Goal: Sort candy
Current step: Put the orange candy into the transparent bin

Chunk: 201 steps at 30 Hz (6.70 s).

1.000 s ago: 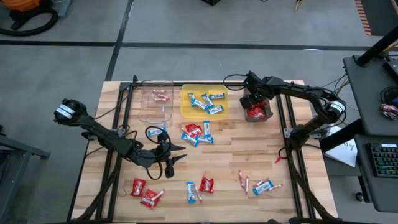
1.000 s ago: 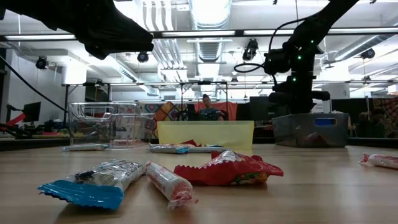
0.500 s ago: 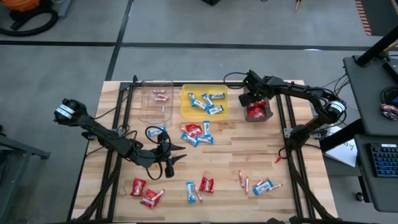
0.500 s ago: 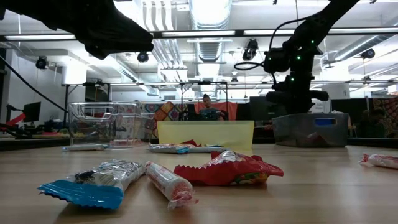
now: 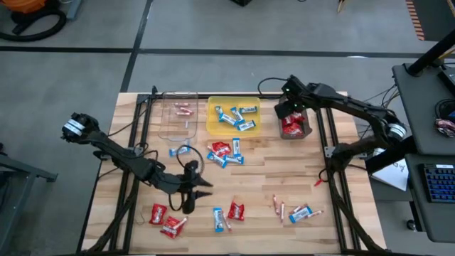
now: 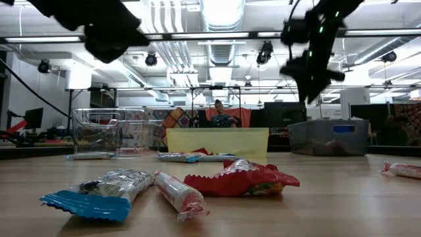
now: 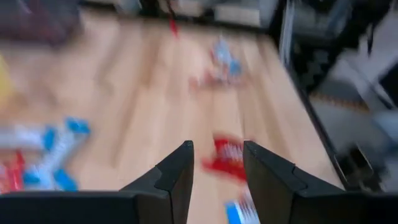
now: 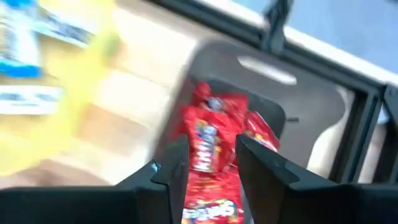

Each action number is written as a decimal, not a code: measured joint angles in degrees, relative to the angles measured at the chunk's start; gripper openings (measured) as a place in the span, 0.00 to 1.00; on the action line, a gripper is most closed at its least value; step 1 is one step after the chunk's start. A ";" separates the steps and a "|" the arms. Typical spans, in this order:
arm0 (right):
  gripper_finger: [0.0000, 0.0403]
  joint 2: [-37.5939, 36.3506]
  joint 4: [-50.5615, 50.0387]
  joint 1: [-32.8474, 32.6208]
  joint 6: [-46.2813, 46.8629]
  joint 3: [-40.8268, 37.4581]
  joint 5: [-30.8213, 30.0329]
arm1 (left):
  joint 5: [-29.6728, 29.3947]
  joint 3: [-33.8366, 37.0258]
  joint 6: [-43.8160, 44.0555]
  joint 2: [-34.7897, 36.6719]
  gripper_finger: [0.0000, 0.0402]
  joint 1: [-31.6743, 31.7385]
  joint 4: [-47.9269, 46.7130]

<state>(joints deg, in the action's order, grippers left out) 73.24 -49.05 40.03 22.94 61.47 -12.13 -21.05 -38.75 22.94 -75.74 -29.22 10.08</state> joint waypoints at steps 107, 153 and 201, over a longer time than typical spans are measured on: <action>0.29 -10.04 3.97 -53.27 18.29 0.16 -4.43 | 6.48 -20.47 -26.12 5.06 0.05 24.09 -69.72; 0.29 3.34 5.39 -58.18 20.98 0.14 -1.13 | 15.07 -22.48 -71.90 -22.03 0.09 73.80 -51.75; 0.29 21.84 -3.91 -64.88 50.61 5.52 21.12 | 19.25 -11.68 -17.16 22.05 0.19 31.36 -30.17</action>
<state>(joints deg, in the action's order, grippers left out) 95.08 -52.96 -24.85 73.55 66.99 8.99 -1.80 -50.43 5.78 -53.69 2.14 -20.09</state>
